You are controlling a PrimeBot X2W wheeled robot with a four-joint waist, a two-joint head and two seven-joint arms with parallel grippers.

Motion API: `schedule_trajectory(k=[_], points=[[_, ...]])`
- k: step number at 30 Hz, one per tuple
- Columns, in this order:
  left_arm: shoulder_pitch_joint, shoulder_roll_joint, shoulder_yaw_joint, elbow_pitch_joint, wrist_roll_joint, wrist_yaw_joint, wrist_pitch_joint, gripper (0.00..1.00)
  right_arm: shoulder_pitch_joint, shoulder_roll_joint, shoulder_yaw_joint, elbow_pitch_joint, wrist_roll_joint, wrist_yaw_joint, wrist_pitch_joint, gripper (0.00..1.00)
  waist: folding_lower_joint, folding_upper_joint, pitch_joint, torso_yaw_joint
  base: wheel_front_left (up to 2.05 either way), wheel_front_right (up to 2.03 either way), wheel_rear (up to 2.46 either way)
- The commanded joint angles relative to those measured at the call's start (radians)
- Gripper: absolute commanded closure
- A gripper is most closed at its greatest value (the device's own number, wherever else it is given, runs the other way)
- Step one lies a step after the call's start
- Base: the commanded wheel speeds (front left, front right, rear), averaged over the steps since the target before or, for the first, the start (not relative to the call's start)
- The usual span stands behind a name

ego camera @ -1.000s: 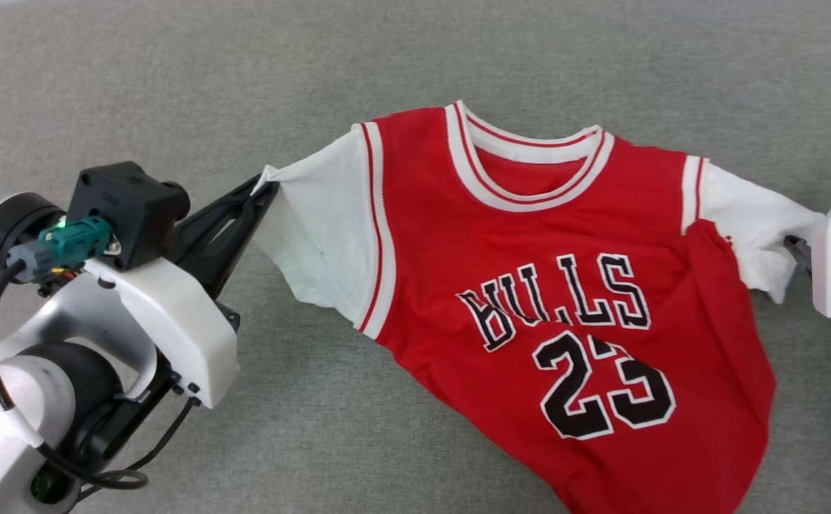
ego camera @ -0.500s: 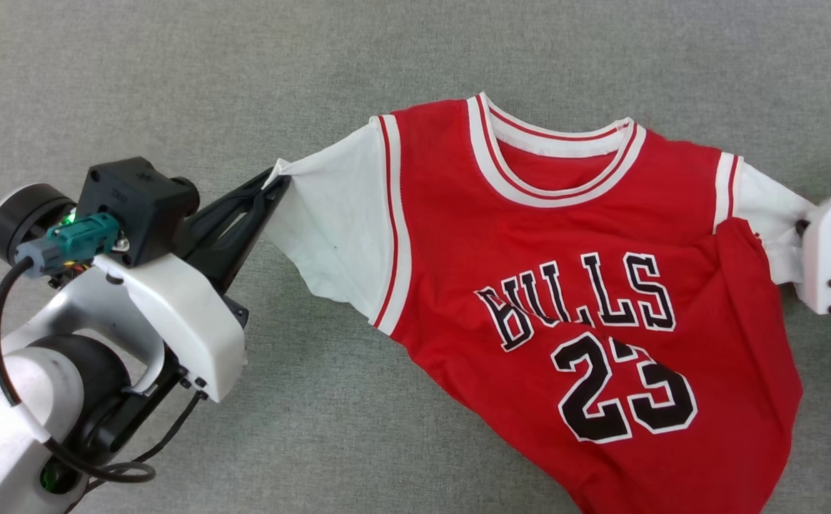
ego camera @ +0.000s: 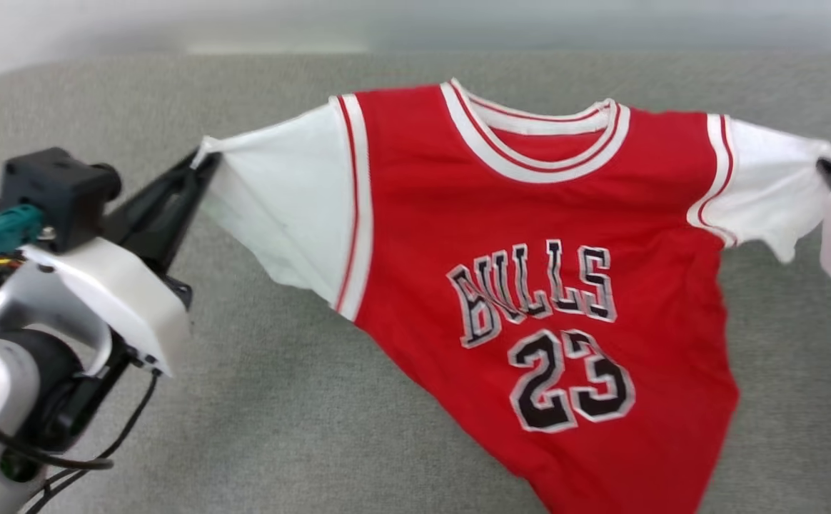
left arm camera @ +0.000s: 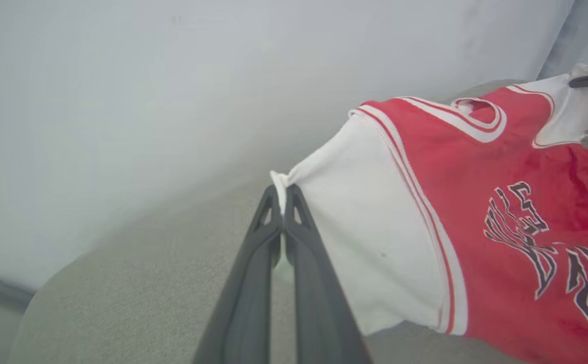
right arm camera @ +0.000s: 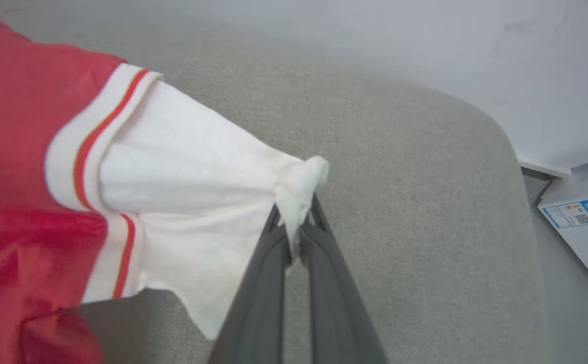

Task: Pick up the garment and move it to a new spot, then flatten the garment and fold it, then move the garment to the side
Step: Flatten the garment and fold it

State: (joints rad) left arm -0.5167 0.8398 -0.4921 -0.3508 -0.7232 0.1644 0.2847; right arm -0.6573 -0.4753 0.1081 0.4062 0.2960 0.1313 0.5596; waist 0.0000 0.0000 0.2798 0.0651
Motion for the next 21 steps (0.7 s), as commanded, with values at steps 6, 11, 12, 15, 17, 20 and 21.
schedule_trajectory(k=[6, 11, 12, 15, 17, 20, 21], points=[[0.029, 0.039, 0.077, -0.012, -0.006, 0.035, -0.063, 1.0, -0.041, -0.038, -0.008, -0.109, 0.061, -0.001, -0.047, 1.0, 0.0, 0.0, -0.105, -0.052, 0.0, 0.0, 0.0], [0.014, 0.08, 0.157, -0.042, -0.005, 0.063, -0.105, 1.0, -0.064, -0.048, -0.015, -0.242, 0.11, -0.001, -0.066, 1.0, 0.0, 0.0, -0.155, -0.078, 0.0, 0.0, 0.0], [0.009, 0.088, 0.173, -0.048, -0.003, 0.069, -0.112, 1.0, -0.066, -0.046, -0.015, -0.264, 0.114, -0.001, -0.068, 1.0, 0.0, 0.0, -0.162, -0.082, 0.0, 0.0, 0.0], [0.002, 0.113, 0.228, -0.066, -0.005, 0.089, -0.135, 1.0, -0.065, -0.032, -0.019, -0.346, 0.128, -0.001, -0.064, 1.0, 0.0, 0.0, -0.191, -0.096, 0.0, 0.0, 0.0], [0.003, 0.123, 0.253, -0.077, -0.004, 0.1, -0.145, 1.0, -0.062, -0.028, -0.025, -0.386, 0.138, -0.001, -0.06, 1.0, 0.0, 0.0, -0.203, -0.104, 0.0, 0.0, 0.0], [0.003, 0.137, 0.295, -0.095, -0.009, 0.117, -0.163, 1.0, -0.065, -0.019, -0.042, -0.442, 0.156, -0.001, -0.052, 1.0, 0.0, 0.0, -0.215, -0.113, 0.0, 0.0, 0.0], [0.002, 0.141, 0.31, -0.099, -0.01, 0.123, -0.17, 1.0, -0.068, -0.011, -0.051, -0.458, 0.165, -0.001, -0.05, 1.0, 0.0, 0.0, -0.218, -0.117, 0.0, 0.0, 0.0]])
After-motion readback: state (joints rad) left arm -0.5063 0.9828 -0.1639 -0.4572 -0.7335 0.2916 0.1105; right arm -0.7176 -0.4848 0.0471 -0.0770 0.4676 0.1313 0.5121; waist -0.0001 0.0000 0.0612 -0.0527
